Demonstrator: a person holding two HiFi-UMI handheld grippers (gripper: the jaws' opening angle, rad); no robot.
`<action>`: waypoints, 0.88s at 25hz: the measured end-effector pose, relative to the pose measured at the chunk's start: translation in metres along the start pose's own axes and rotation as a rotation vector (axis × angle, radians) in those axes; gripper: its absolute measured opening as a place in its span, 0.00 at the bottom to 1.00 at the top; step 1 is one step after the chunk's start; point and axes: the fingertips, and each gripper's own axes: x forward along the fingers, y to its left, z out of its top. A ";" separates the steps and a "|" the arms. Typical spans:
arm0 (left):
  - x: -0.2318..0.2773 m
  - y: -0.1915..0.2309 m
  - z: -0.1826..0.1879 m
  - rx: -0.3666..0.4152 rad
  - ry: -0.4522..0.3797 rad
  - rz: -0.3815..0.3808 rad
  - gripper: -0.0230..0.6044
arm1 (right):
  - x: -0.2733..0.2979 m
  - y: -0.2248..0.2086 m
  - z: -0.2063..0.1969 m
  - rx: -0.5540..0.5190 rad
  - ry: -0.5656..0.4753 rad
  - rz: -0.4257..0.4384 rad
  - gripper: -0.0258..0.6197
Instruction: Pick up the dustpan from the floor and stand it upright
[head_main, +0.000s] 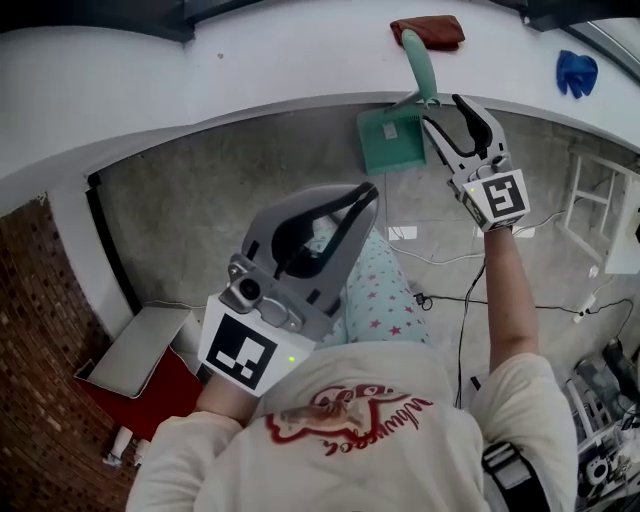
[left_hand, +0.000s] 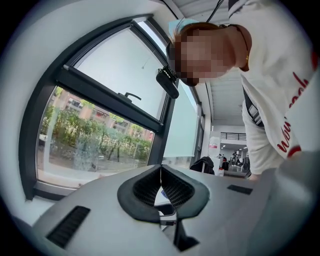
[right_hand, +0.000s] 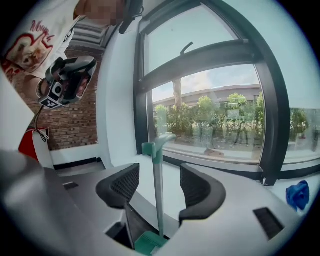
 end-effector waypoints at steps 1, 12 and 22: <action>0.000 -0.001 0.006 0.004 -0.004 -0.003 0.07 | -0.005 0.002 0.011 0.009 -0.020 -0.007 0.43; -0.005 -0.001 0.037 0.020 -0.041 0.021 0.07 | -0.032 0.042 0.142 -0.113 -0.172 -0.050 0.17; -0.013 -0.003 0.070 0.034 -0.033 0.066 0.07 | -0.053 0.074 0.236 -0.039 -0.235 0.000 0.08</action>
